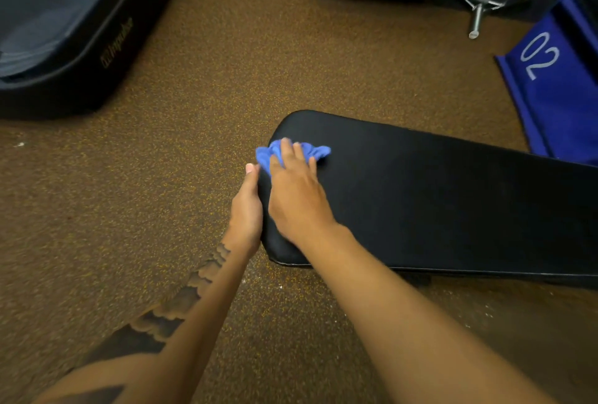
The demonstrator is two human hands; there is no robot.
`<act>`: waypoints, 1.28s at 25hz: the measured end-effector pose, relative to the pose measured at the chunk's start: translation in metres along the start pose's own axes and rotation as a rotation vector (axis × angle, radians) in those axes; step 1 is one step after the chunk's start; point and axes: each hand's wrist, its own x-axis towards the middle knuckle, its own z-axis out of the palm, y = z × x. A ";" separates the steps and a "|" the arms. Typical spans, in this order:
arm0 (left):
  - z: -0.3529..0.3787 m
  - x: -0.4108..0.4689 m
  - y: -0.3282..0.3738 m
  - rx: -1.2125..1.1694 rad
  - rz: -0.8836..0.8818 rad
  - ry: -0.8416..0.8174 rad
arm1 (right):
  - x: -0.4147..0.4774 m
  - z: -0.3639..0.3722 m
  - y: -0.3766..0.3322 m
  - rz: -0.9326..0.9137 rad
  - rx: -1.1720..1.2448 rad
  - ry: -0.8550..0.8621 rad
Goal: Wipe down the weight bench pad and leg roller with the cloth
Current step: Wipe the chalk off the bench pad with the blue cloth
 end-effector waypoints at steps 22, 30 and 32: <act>0.009 -0.008 0.003 -0.127 -0.043 -0.051 | -0.114 0.014 0.000 -0.090 -0.047 0.146; 0.009 -0.008 0.001 -0.096 -0.049 -0.033 | -0.047 -0.001 0.026 0.176 -0.061 0.151; 0.007 -0.006 0.001 -0.097 -0.025 -0.048 | -0.041 0.011 0.002 0.162 -0.074 0.175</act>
